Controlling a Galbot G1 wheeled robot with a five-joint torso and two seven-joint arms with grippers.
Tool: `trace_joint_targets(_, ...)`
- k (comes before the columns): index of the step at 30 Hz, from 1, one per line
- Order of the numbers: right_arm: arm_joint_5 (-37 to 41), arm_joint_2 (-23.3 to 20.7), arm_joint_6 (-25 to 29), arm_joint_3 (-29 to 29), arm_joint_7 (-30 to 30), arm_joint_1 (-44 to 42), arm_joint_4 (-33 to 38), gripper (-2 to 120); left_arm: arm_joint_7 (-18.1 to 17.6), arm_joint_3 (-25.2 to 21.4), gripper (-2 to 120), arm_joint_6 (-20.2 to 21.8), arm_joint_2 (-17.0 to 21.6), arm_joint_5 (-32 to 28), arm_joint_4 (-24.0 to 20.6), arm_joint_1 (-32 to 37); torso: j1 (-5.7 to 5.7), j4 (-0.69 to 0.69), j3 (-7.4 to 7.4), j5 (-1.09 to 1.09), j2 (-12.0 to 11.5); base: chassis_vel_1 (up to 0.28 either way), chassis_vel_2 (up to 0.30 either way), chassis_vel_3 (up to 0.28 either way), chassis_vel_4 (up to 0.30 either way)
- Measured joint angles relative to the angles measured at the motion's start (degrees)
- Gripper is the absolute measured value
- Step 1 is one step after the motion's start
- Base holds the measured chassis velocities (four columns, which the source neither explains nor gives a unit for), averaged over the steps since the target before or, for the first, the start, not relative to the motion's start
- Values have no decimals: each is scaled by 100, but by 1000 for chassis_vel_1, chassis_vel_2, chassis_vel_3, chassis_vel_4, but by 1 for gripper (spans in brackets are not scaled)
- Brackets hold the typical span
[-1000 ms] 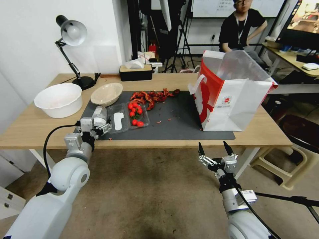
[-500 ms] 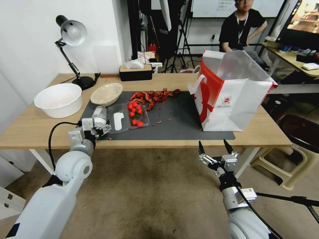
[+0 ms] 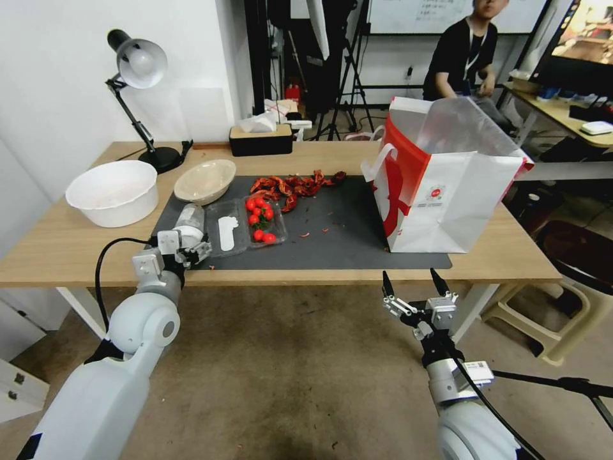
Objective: Pick up the trash from the table and place it into the takeout bag.
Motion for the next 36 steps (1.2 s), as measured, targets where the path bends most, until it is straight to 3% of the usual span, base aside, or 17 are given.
trace_joint_targets(4, -5, 4, -14, -20, 7, 2, -7, 100, -35, -27, 71, -85, -11, 22, -38, 45, 0, 0, 0, 0, 0, 0, 0, 0, 0)
trace_joint_targets(15, -8, -11, -57, -59, 10, 60, 27, 100, -25, -94, 71, -226, -5, 97, -160, 237, 0, 0, 0, -1, 0, 0, 0, 0, 0)
trace_joint_targets(24, 7, -28, -85, -87, 10, 103, 72, 100, 239, -291, 71, -681, 53, 272, -695, 678, 0, 0, 0, 0, 0, 0, 0, 0, 0)
trace_joint_targets(28, 10, -30, -92, -89, 10, 101, 84, 100, 576, -338, 71, -1047, 80, 374, -907, 789, 0, 0, 0, 0, 0, 0, 0, 0, 0)
trace_joint_targets(30, 12, -30, -99, -95, 6, 101, 90, 100, 894, -353, 71, -1334, 140, 409, -1010, 816, 0, 0, 0, 1, 0, 0, 0, 0, 0)
trace_joint_targets(31, 13, -28, -102, -101, 1, 101, 92, 100, 1238, -360, 71, -1561, 198, 409, -1044, 811, 0, 0, 0, 0, 0, 0, 0, 0, 0)
trace_joint_targets(32, 13, -28, -102, -101, 1, 101, 92, 100, 1238, -360, 71, -1561, 198, 409, -1044, 811, 0, 0, 0, 0, 0, 0, 0, 0, 0)
trace_joint_targets(35, 13, -19, -107, -109, -8, 101, 96, 100, 2063, -327, 71, -2142, 385, 363, -951, 650, 0, 0, 0, 2, 0, 0, 0, 0, 0)
trace_joint_targets(36, 13, -19, -107, -109, -8, 101, 96, 100, 2063, -327, 71, -2142, 385, 363, -951, 650, 0, 0, 0, 2, 0, 0, 0, 0, 0)
